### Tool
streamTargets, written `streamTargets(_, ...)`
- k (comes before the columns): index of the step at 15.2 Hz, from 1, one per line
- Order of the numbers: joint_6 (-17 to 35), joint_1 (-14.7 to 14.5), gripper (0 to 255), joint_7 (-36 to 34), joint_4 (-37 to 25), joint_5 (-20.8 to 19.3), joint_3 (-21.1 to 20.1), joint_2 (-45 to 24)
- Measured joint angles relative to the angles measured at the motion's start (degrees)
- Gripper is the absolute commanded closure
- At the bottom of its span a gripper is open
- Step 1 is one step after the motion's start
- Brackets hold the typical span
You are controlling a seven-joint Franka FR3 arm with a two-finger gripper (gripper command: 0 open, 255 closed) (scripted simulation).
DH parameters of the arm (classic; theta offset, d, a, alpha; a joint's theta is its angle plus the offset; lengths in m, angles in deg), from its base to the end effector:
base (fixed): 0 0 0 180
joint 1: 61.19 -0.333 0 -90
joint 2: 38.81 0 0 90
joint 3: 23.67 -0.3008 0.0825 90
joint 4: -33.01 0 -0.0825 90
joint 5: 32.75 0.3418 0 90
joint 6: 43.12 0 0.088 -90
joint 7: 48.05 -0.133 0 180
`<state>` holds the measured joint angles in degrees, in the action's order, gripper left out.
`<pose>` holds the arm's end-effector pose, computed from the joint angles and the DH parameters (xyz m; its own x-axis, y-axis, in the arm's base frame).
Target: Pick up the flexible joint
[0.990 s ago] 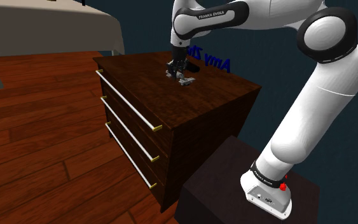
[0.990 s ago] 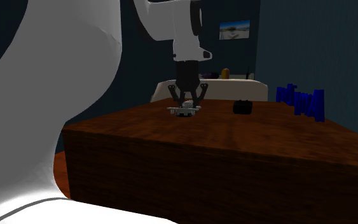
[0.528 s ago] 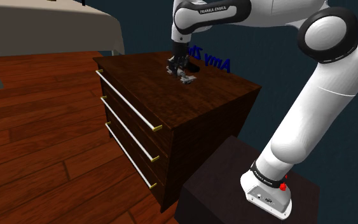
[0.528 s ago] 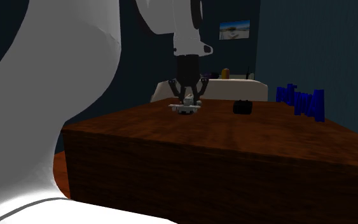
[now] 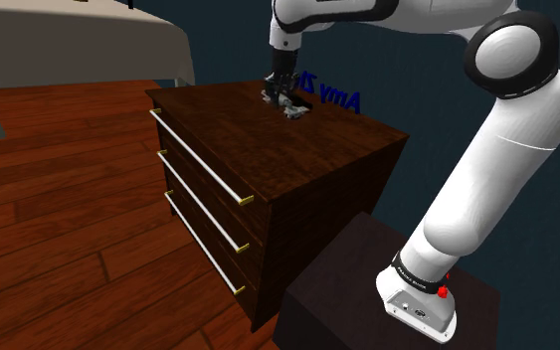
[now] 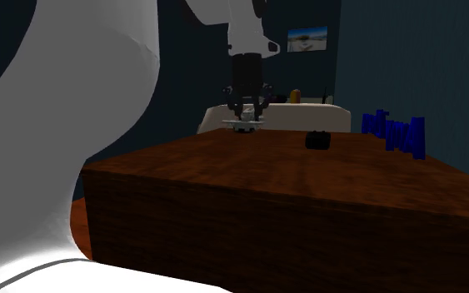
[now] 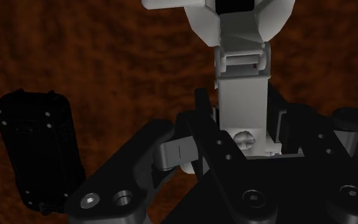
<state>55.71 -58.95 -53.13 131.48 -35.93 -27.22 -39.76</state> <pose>0.5248 0.0053 0.5241 0.9984 -0.0571 -0.0057 -0.0567 -0.9969 0.0544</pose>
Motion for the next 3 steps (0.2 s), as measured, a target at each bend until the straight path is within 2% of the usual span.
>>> streamTargets(3,-2.2,0.0,255,0.1,-2.2,0.0,0.0,0.0)
